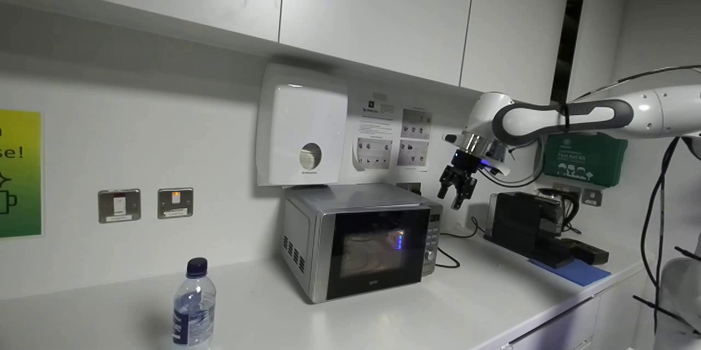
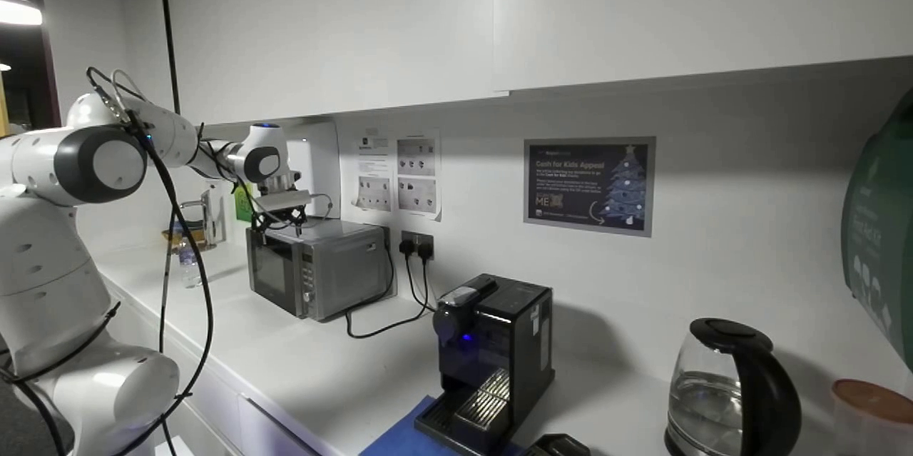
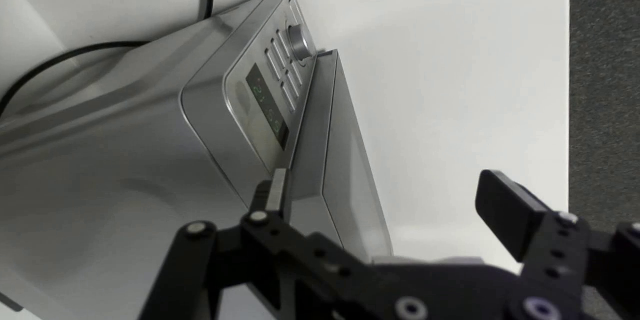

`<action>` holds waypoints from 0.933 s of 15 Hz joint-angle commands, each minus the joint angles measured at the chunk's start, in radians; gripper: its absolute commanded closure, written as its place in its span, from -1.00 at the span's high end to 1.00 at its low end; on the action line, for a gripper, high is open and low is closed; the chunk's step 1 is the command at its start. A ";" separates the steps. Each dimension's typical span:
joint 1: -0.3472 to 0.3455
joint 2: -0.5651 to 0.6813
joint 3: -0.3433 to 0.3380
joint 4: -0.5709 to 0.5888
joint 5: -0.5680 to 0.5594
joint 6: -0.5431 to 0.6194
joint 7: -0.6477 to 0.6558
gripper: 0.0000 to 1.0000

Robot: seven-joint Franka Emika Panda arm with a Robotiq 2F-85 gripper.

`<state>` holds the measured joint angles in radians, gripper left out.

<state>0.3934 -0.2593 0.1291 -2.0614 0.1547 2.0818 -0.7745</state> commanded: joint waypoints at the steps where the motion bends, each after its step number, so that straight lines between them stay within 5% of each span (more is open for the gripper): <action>1: -0.023 0.058 0.031 0.097 -0.031 -0.074 -0.079 1.00; 14: -0.032 0.129 0.084 0.141 -0.067 -0.073 -0.211 1.00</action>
<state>0.3886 -0.1501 0.1905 -1.9635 0.1117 2.0424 -0.9451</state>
